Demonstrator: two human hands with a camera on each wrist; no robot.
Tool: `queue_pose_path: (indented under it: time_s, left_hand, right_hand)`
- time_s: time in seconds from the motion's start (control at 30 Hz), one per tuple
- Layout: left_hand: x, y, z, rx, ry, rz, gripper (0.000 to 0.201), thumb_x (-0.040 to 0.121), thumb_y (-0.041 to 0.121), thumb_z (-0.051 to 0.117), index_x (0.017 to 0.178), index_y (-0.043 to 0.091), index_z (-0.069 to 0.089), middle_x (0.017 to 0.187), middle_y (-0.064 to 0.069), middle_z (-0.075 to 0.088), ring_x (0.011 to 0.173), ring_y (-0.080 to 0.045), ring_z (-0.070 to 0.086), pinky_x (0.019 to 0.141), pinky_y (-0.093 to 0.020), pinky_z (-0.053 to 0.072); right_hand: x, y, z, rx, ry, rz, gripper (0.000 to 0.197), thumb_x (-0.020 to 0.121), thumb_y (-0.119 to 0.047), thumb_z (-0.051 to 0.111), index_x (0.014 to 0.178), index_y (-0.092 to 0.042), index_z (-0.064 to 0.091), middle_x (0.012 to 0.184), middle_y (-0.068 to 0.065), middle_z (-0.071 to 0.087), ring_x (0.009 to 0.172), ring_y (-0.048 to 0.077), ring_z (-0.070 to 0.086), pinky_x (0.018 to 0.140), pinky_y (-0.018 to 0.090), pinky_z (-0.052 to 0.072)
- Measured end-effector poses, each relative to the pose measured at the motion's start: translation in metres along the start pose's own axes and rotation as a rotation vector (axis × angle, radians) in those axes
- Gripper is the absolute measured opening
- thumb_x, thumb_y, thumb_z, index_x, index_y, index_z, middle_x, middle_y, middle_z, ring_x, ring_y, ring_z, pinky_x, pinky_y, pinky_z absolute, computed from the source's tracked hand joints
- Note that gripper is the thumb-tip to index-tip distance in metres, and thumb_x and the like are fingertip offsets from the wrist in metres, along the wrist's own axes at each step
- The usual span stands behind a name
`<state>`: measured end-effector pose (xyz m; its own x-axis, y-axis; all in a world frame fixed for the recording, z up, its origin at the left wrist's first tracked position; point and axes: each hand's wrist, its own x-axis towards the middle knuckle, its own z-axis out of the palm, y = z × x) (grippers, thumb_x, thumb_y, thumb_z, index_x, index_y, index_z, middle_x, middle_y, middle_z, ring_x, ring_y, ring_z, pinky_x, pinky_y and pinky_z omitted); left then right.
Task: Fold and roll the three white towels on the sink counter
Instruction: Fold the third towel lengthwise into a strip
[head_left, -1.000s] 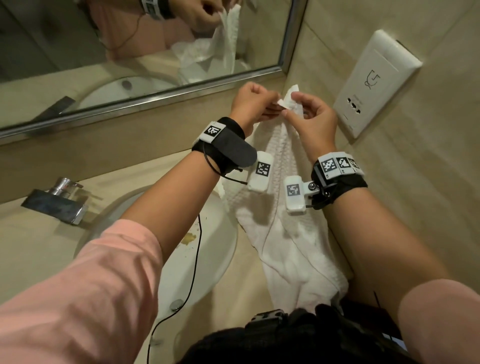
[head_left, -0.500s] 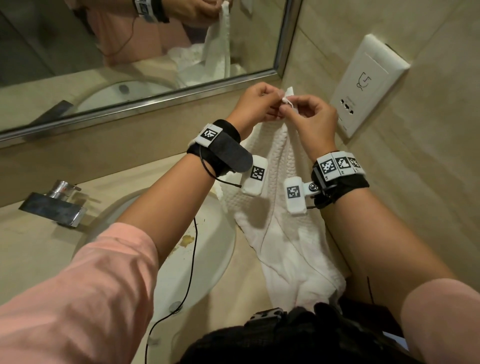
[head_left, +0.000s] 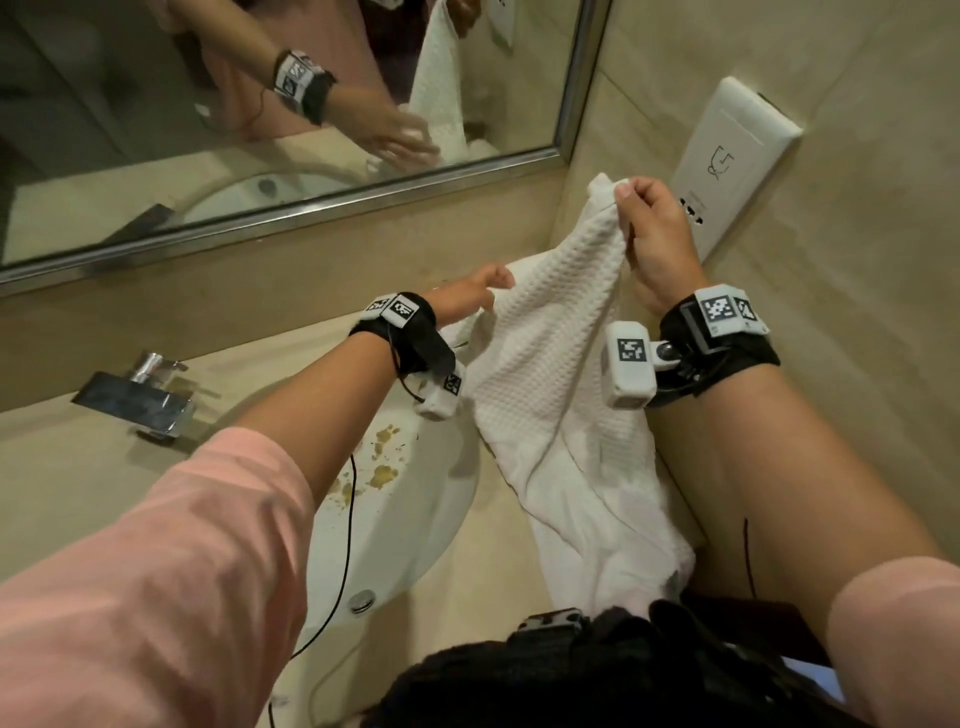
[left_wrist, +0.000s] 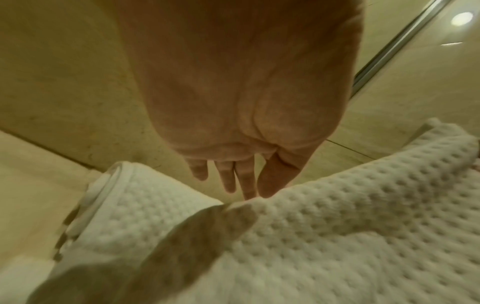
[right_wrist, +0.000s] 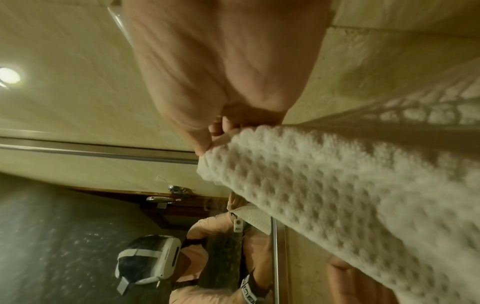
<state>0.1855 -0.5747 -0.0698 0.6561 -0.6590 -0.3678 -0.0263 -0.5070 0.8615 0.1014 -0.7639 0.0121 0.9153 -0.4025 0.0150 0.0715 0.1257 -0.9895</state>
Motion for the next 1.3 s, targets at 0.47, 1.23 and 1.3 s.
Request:
queue_pose_path:
  time_s: [0.47,1.23,1.3]
  left_hand:
    - [0.02,-0.018,0.02,-0.283,-0.118,-0.365,0.072,0.084,0.068,0.049,0.122,0.007,0.055,0.11,-0.011,0.063,0.096,-0.026,0.059,0.092,-0.039,0.046]
    - [-0.078,-0.013,-0.05,-0.769,0.709,0.352,0.032,0.1,0.034,0.045,0.109,0.01,0.064,0.102,-0.006,0.071,0.093,-0.017,0.066,0.081,-0.034,0.054]
    - [-0.068,-0.021,-0.056,-0.754,0.811,0.293,0.032,0.099,0.035,0.048,0.106,0.011,0.066,0.098,-0.006,0.07,0.086,-0.016,0.065,0.072,-0.031,0.053]
  right_hand:
    - [-0.017,-0.032,-0.005,0.255,-0.114,0.094,0.018,0.097,-0.005,0.045,0.083,-0.006,0.056,0.065,0.003,0.063,0.067,0.016,0.063,0.077,0.032,0.052]
    - [0.061,-0.018,0.038,0.165,0.048,-0.032,0.012,0.094,-0.01,0.054,0.084,-0.014,0.049,0.079,0.004,0.058,0.066,0.013,0.056,0.067,0.03,0.051]
    - [0.076,-0.007,0.047,0.087,0.065,-0.072,0.014,0.09,-0.011,0.059,0.081,-0.015,0.05,0.076,0.002,0.056,0.066,0.013,0.052,0.066,0.031,0.046]
